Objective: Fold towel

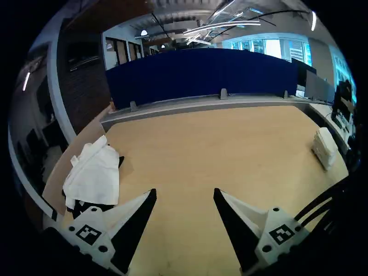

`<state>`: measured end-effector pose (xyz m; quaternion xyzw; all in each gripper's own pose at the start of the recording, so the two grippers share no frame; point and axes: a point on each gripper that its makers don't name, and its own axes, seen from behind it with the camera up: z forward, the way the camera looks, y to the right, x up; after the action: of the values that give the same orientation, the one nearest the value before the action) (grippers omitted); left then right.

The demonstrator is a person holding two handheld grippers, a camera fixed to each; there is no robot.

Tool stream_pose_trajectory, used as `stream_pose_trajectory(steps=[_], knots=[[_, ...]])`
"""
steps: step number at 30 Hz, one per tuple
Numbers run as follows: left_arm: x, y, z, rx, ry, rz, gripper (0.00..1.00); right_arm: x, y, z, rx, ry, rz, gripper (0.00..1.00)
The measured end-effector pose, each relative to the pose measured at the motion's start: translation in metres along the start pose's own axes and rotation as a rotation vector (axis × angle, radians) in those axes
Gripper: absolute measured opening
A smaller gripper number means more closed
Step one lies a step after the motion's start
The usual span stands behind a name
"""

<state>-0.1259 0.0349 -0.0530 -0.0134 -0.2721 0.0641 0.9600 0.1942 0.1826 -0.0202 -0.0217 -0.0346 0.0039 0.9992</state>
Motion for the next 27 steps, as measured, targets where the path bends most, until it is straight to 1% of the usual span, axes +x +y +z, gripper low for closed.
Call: stream_pose_trajectory(steps=[5,9,12,15,21,27], knots=[[0.02,-0.002,0.0,0.007,0.065,-0.014,0.92,0.005,-0.009,0.001,-0.001,0.003,-0.027,1.0],[0.049,-0.005,-0.005,0.01,0.155,-0.033,0.92,0.01,-0.02,0.001,0.003,0.01,-0.045,0.99],[0.074,-0.006,-0.012,0.005,0.235,-0.046,0.92,0.015,-0.031,0.001,0.007,0.018,-0.05,1.0],[0.096,-0.005,-0.018,-0.006,0.295,-0.054,0.92,0.021,-0.042,0.001,0.012,0.027,-0.048,1.0],[0.129,-0.008,-0.024,-0.022,0.373,-0.079,0.92,0.029,-0.069,0.001,0.025,0.046,-0.036,1.0],[0.146,-0.013,-0.025,-0.024,0.412,-0.095,0.92,0.034,-0.1,0.002,0.045,0.053,-0.045,1.0]])
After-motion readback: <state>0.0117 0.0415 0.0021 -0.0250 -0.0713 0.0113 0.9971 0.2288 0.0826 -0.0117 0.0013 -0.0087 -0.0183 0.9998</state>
